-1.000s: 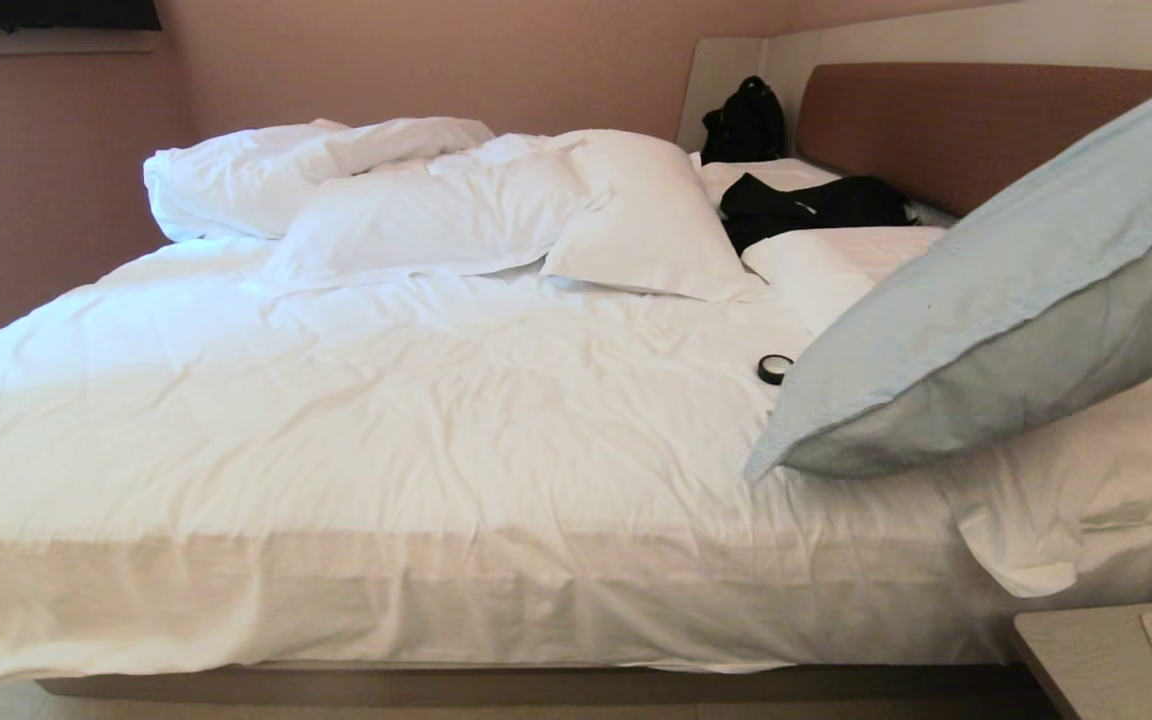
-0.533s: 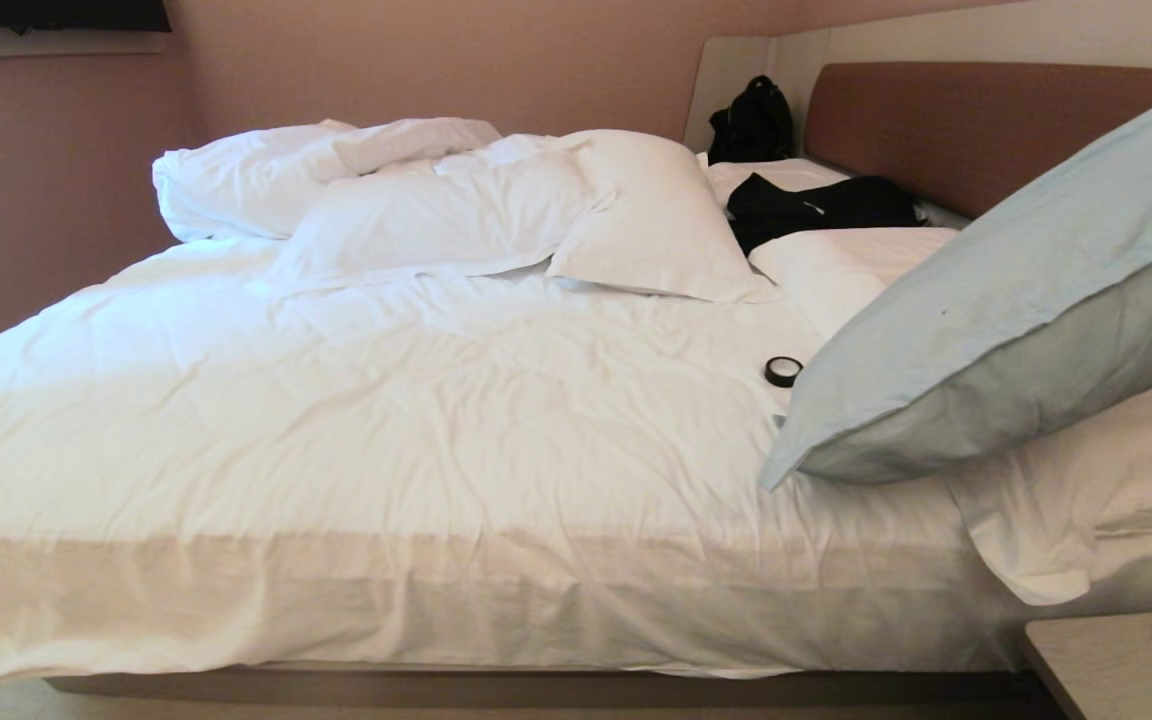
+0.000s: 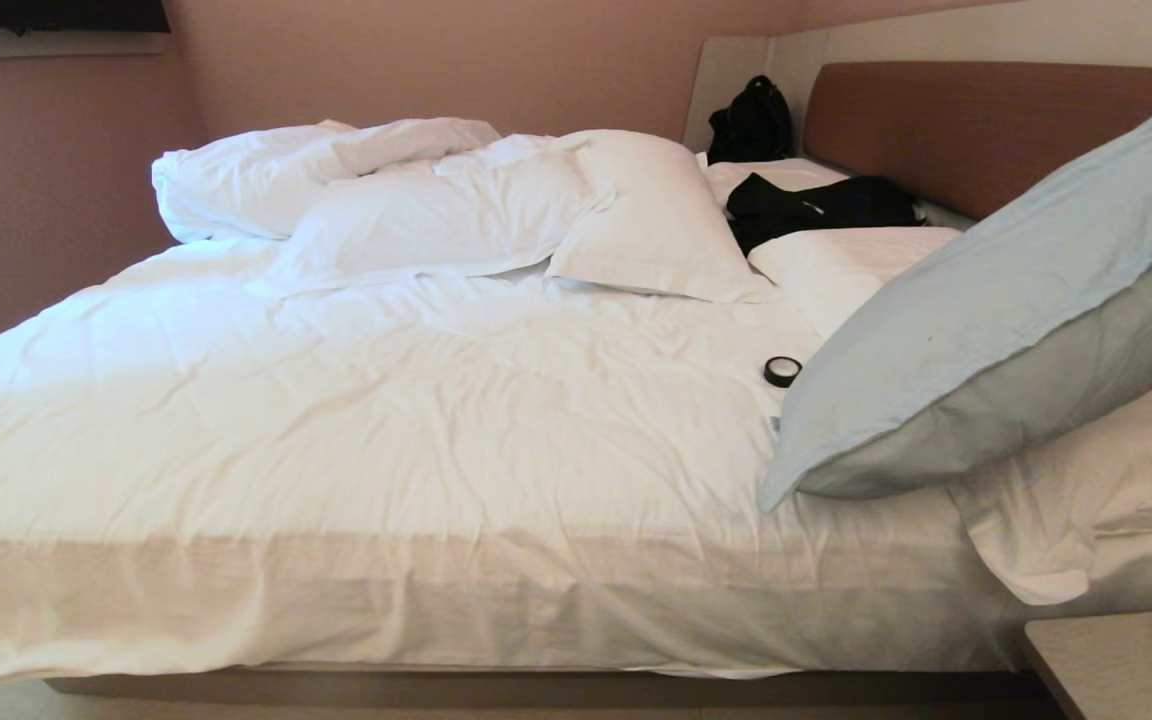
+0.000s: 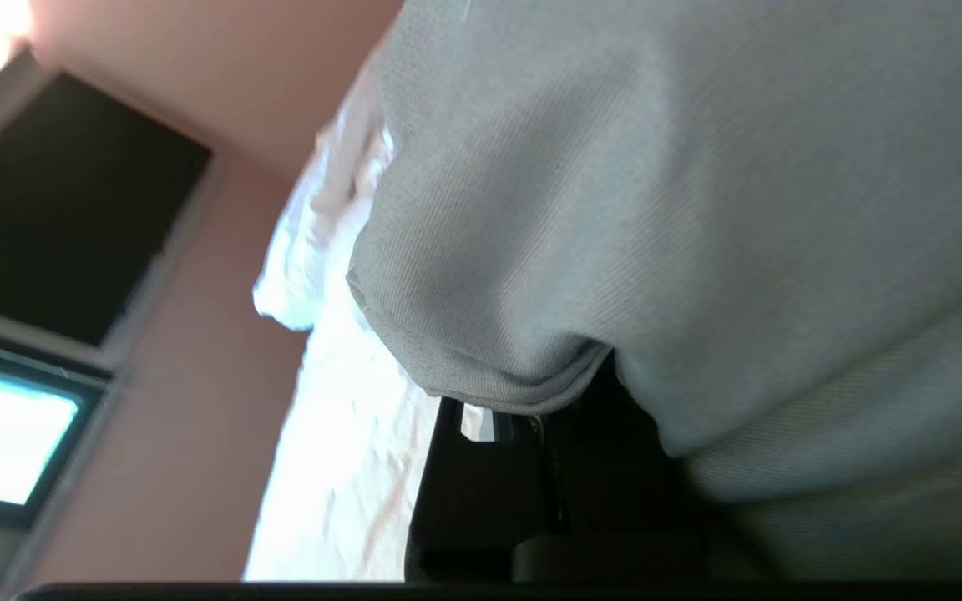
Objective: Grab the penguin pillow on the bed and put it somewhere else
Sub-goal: Place the pillow at the bedside
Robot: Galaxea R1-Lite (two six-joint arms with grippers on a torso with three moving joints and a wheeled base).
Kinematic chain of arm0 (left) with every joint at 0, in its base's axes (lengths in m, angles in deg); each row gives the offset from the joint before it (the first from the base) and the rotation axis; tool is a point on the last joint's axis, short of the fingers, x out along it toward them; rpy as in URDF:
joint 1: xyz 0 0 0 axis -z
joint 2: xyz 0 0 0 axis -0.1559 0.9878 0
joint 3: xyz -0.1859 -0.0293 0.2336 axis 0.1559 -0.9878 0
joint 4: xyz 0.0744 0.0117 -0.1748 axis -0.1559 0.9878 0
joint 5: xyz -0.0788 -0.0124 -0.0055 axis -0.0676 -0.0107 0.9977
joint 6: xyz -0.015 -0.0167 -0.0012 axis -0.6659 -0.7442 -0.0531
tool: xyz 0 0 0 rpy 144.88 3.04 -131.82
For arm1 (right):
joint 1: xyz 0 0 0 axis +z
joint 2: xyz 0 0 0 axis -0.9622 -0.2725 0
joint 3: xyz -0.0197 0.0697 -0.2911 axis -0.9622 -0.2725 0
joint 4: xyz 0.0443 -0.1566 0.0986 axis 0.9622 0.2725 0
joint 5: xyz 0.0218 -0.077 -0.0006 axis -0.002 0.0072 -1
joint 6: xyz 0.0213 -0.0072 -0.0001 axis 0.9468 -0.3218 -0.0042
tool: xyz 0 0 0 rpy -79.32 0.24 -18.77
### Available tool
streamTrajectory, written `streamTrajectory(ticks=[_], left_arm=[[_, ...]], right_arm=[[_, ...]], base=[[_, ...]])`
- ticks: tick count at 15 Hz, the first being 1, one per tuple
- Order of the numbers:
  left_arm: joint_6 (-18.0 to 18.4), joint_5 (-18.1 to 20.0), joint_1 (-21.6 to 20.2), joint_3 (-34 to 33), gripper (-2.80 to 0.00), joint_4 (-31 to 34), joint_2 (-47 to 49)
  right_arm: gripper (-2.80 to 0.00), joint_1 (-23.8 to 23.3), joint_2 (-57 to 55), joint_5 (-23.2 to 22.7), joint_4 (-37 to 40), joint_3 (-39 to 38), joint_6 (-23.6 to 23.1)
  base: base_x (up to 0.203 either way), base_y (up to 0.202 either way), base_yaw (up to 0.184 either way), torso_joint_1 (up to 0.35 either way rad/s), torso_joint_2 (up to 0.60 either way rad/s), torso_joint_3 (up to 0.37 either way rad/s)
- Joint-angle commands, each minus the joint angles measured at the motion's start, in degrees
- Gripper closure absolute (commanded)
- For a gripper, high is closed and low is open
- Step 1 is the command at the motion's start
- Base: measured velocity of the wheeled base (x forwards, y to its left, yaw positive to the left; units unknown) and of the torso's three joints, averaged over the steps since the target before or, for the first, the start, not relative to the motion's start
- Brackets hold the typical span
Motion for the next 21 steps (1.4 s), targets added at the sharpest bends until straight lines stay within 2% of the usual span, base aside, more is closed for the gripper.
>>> streamTrajectory(ticks=[1, 4, 6, 8, 11, 13, 16, 21], left_arm=[[-0.02, -0.02, 0.00, -0.09, 0.00, 0.00, -0.02], [-0.02, -0.02, 0.00, -0.09, 0.00, 0.00, -0.02], [-0.02, -0.02, 0.00, -0.09, 0.00, 0.00, -0.02], [-0.02, -0.02, 0.00, -0.09, 0.00, 0.00, -0.02], [-0.02, -0.02, 0.00, -0.09, 0.00, 0.00, -0.02], [-0.02, -0.02, 0.00, -0.09, 0.00, 0.00, -0.02], [0.09, -0.02, 0.00, -0.09, 0.00, 0.01, -0.02], [-0.11, 0.00, 0.00, -0.09, 0.00, 0.00, -0.02]], right_arm=[[0.00, 2.38, -3.06, -0.05, 0.05, 0.39, -4.36], [0.00, 6.79, -2.96, 0.16, -0.38, 2.83, -7.08], [0.00, 10.22, -1.27, 0.15, -3.69, 2.06, -12.40], [0.00, 10.75, 2.16, -0.29, -6.90, 0.22, -14.94], [0.00, 10.56, 6.26, -0.30, -10.72, -6.91, -15.13], [0.00, 7.21, 6.51, -0.40, -13.84, -12.12, -15.10], [0.00, 5.82, 4.43, -0.40, -22.73, -13.70, -13.23], [0.00, 5.61, 5.31, -0.28, -22.99, -14.83, -12.64]], base=[[0.000, 0.000, 0.000, 0.000, 0.00, 0.000], [0.000, 0.000, 0.000, 0.000, 0.00, 0.000], [0.000, 0.000, 0.000, 0.000, 0.00, 0.000], [0.000, 0.000, 0.000, 0.000, 0.00, 0.000], [0.000, 0.000, 0.000, 0.000, 0.00, 0.000], [0.000, 0.000, 0.000, 0.000, 0.00, 0.000], [0.000, 0.000, 0.000, 0.000, 0.00, 0.000], [0.000, 0.000, 0.000, 0.000, 0.00, 0.000]])
